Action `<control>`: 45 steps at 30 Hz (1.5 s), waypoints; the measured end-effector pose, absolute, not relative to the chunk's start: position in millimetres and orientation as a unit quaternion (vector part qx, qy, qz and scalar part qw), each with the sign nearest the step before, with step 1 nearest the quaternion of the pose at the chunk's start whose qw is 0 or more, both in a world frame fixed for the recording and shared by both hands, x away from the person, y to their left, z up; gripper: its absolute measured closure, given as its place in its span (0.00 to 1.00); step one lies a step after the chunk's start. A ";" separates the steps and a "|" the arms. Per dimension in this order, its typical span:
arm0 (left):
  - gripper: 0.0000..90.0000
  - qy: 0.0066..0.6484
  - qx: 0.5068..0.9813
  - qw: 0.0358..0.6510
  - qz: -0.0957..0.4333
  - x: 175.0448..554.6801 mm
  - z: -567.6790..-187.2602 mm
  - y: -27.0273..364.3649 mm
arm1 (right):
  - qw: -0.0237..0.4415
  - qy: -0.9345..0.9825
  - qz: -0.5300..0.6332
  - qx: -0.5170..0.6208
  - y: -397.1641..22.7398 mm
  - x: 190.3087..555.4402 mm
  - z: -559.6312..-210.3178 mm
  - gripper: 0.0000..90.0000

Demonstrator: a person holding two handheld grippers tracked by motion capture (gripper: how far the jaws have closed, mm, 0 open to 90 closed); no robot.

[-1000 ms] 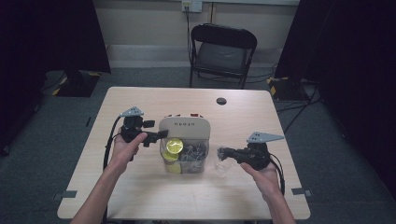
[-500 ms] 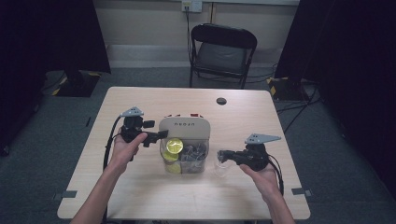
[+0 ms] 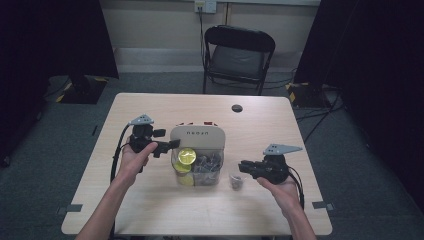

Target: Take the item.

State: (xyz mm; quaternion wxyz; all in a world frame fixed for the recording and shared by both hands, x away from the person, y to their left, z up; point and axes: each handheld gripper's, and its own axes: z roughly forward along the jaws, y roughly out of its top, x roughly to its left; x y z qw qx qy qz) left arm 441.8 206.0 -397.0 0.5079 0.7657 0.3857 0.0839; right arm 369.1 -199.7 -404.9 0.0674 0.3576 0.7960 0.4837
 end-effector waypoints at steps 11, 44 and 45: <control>0.17 0.385 0.768 0.506 0.084 441.7 -397.7 205.0 | 0.083 0.788 0.489 0.365 -206.4 366.8 -399.5 0.82; 0.17 0.403 0.763 0.499 0.086 436.5 -402.6 218.1 | 0.155 0.780 0.352 0.493 -262.1 361.9 -469.9 0.17; 0.18 0.402 0.763 0.499 0.086 436.1 -402.5 219.5 | 0.157 0.783 0.348 0.491 -261.5 362.5 -473.0 0.17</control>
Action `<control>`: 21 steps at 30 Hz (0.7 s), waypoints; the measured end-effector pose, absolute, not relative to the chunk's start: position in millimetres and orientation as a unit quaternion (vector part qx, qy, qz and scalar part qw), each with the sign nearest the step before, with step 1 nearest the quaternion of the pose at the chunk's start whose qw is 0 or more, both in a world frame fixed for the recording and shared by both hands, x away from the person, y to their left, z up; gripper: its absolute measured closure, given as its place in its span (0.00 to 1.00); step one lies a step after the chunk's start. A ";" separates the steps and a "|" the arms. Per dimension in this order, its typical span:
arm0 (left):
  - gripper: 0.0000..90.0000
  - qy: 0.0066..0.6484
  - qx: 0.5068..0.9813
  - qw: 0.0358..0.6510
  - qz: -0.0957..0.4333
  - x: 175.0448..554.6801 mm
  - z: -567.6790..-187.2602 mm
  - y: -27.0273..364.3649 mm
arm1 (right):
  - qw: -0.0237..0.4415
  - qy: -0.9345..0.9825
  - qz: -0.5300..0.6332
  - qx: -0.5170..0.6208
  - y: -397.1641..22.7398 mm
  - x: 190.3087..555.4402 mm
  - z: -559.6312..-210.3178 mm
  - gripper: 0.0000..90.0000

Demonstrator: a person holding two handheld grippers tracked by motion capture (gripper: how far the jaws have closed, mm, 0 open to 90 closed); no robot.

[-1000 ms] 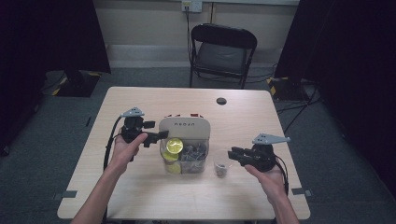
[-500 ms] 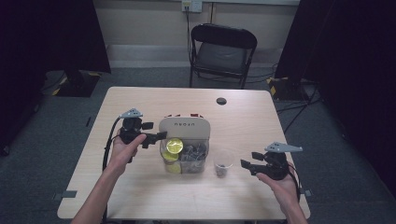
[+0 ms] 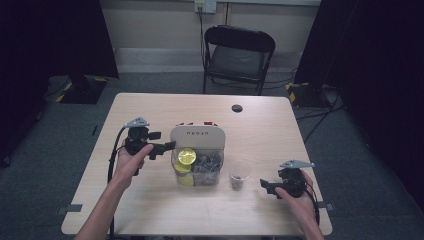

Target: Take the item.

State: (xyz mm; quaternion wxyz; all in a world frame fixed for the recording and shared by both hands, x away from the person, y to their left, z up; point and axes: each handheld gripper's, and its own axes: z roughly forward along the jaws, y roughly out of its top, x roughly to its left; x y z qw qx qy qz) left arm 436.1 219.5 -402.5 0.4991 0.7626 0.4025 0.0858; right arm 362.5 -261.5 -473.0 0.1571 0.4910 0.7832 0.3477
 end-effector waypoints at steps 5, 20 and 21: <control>0.19 0.402 0.762 0.500 0.086 433.6 -400.8 224.7 | 0.159 0.793 0.321 0.493 -256.6 364.2 -484.4 0.17; 0.20 0.386 0.776 0.486 0.110 433.2 -397.3 235.1 | 0.201 0.789 0.309 0.491 -250.8 361.4 -494.4 0.15; 0.20 0.382 0.781 0.479 0.118 433.3 -396.4 233.5 | 0.203 0.788 0.311 0.492 -250.6 361.2 -494.7 0.15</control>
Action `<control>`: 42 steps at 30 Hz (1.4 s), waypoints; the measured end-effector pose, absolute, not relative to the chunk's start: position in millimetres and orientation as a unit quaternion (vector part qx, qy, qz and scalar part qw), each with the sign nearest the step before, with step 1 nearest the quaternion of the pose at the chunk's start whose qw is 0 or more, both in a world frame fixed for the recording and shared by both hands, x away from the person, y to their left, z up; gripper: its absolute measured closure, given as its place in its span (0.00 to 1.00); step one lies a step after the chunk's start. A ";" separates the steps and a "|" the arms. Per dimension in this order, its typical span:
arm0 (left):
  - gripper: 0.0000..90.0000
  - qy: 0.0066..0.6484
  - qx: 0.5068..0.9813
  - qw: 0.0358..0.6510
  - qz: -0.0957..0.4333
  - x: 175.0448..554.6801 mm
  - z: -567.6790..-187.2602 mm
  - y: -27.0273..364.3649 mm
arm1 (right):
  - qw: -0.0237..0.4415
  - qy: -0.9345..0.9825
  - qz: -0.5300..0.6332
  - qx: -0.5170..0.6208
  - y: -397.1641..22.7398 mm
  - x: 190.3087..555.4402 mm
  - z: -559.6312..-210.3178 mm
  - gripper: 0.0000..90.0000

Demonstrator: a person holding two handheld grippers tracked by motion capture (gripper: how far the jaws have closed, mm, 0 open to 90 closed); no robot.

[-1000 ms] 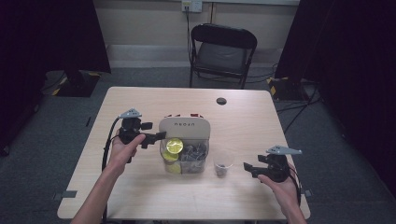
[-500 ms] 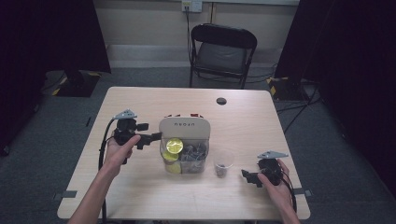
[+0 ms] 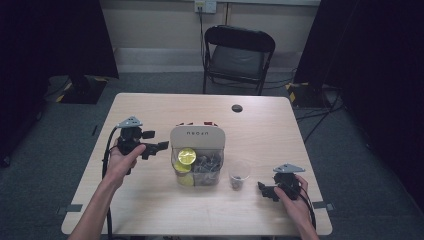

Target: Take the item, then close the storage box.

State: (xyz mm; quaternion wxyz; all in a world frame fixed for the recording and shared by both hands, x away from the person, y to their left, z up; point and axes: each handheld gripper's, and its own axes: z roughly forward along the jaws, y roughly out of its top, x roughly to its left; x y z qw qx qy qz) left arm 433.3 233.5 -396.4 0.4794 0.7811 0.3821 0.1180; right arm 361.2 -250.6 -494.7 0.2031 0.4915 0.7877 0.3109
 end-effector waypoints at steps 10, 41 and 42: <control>0.19 0.407 0.757 0.496 0.126 443.1 -388.8 232.4 | 0.219 0.777 0.334 0.487 -251.4 357.7 -500.4 0.13; 0.25 0.405 0.732 0.538 0.100 451.0 -386.3 227.9 | 0.217 0.779 0.335 0.485 -251.8 358.7 -500.5 0.12; 0.25 0.405 0.732 0.539 0.099 450.6 -386.2 227.9 | 0.217 0.779 0.335 0.485 -251.8 358.6 -500.5 0.12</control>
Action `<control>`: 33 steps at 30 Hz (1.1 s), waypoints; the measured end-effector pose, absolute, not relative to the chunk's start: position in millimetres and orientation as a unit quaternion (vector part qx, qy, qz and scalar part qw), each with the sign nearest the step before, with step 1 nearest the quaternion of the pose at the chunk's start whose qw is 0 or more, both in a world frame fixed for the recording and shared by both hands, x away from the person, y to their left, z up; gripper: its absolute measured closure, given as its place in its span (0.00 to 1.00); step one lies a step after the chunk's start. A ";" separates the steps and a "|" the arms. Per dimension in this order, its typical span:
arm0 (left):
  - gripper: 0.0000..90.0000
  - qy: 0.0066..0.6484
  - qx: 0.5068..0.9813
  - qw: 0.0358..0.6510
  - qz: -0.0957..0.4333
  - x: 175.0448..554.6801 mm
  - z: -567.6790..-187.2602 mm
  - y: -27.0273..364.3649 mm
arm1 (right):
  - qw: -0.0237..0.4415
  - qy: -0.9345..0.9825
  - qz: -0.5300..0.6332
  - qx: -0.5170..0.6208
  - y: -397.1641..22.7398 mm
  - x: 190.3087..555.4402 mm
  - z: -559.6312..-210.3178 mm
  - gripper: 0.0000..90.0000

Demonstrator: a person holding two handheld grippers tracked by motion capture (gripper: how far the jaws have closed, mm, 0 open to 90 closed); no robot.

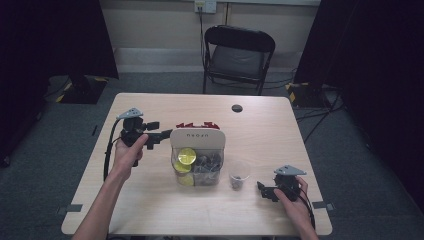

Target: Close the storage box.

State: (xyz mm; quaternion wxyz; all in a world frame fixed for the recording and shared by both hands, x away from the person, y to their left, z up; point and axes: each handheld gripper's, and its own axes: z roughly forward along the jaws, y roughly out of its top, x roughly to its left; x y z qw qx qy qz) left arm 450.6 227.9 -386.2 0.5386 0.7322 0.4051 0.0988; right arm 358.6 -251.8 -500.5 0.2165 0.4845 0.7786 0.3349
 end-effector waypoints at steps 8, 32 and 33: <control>0.25 0.400 0.734 0.541 0.094 446.6 -383.9 227.9 | 0.217 0.779 0.334 0.484 -252.0 359.0 -500.5 0.12; 0.22 0.389 0.738 0.544 0.089 442.1 -381.1 219.7 | 0.216 0.780 0.334 0.483 -252.2 359.2 -500.5 0.12; 0.22 0.390 0.738 0.544 0.088 442.4 -381.8 218.9 | 0.216 0.780 0.334 0.483 -252.2 359.2 -500.5 0.12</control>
